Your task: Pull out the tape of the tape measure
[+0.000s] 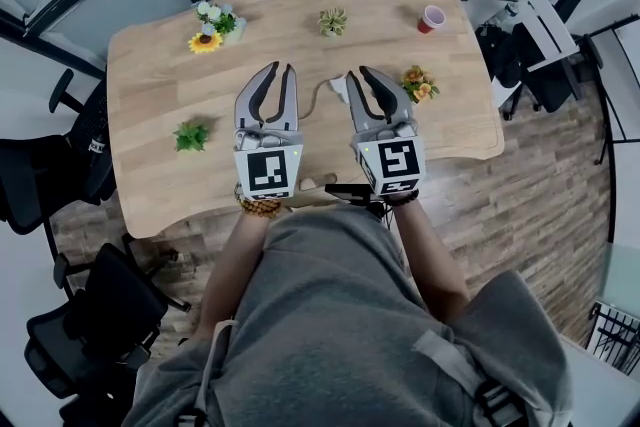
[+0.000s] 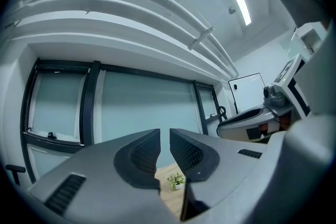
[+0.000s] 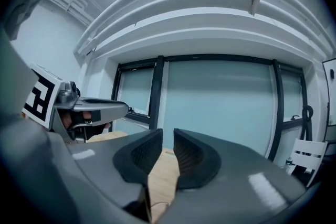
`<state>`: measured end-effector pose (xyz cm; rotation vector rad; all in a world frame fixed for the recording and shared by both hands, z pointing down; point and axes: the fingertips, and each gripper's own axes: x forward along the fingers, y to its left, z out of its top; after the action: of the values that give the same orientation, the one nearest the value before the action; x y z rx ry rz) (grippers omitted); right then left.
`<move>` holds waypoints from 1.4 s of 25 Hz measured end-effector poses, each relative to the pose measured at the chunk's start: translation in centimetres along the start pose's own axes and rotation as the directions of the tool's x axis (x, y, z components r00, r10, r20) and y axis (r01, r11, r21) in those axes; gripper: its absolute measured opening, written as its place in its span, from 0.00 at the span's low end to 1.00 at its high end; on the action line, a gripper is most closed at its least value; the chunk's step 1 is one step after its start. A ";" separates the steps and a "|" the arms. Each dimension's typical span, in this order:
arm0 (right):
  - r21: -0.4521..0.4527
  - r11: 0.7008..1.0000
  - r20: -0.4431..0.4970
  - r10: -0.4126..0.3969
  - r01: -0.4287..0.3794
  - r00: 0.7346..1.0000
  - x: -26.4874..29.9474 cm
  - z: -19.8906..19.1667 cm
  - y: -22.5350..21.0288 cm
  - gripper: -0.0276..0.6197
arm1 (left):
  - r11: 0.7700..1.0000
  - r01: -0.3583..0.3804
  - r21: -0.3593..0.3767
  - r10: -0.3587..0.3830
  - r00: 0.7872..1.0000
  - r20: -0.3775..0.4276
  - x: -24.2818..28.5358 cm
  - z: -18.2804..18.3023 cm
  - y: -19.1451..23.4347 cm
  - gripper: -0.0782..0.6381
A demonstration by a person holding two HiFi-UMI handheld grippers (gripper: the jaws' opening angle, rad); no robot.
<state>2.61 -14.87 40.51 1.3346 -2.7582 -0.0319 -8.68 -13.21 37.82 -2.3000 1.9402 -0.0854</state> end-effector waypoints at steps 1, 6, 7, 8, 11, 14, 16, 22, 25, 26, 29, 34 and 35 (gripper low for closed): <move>0.002 1.000 -0.003 -0.003 0.003 1.000 0.0 -0.3 0.0 0.16 | 1.000 0.003 -0.005 -0.003 1.000 0.000 0.0 -0.2 -0.1 0.19; 0.004 1.000 -0.023 -0.015 0.015 1.000 -0.3 -1.6 -0.2 0.13 | 1.000 0.018 -0.011 -0.018 1.000 -0.008 -0.4 -0.9 -0.7 0.18; 0.003 1.000 -0.029 -0.017 0.017 0.999 -0.4 -1.9 -0.2 0.13 | 1.000 0.019 -0.010 -0.019 1.000 -0.012 -0.4 -1.2 -0.8 0.18; 0.003 1.000 -0.036 -0.020 0.021 0.999 -0.4 -2.2 -0.3 0.12 | 1.000 0.021 -0.010 -0.021 1.000 -0.018 -0.5 -1.5 -0.9 0.17; 0.003 1.000 -0.064 -0.031 0.031 0.998 -0.2 -3.2 -0.4 0.11 | 1.000 0.028 -0.011 -0.028 0.999 -0.040 -0.5 -2.6 -1.0 0.17; 0.010 0.999 -0.080 -0.035 0.036 0.996 -0.2 -4.0 -0.5 0.10 | 0.999 0.037 -0.020 -0.039 0.997 -0.065 -0.5 -3.7 -1.3 0.16; 0.021 0.999 -0.083 -0.035 0.037 0.996 -0.2 -4.4 -0.6 0.09 | 0.998 0.047 -0.030 -0.049 0.996 -0.077 -0.7 -4.3 -1.6 0.16; 0.036 0.998 -0.099 -0.040 0.044 0.994 -0.3 -5.9 -0.6 0.07 | 0.998 0.062 -0.031 -0.066 0.991 -0.113 -0.8 -6.0 -2.0 0.14; 0.033 0.999 -0.106 -0.040 0.044 0.994 -0.4 -6.3 -0.4 0.06 | 0.998 0.058 -0.034 -0.062 0.989 -0.135 -0.9 -6.8 -2.0 0.14; 0.033 0.998 -0.108 -0.040 0.044 0.993 -0.5 -6.4 -0.4 0.06 | 0.998 0.058 -0.036 -0.062 0.988 -0.141 -1.0 -7.0 -2.0 0.13; 0.041 0.998 -0.118 -0.041 0.046 0.992 -0.6 -6.8 -0.5 0.06 | 0.997 0.060 -0.044 -0.066 0.985 -0.156 -1.1 -7.6 -2.2 0.13; 0.048 0.998 -0.128 -0.038 0.044 0.991 -0.5 -7.4 -0.6 0.06 | 0.996 0.068 -0.052 -0.076 0.982 -0.174 -1.0 -8.4 -2.4 0.13; 0.049 0.998 -0.133 -0.037 0.044 0.990 -0.5 -7.6 -0.6 0.06 | 0.996 0.069 -0.053 -0.077 0.981 -0.176 -1.0 -8.4 -2.5 0.13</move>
<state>4.05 -14.73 48.00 1.3532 -2.6395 0.1222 -7.49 -12.34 46.56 -2.4718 1.9571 -0.2641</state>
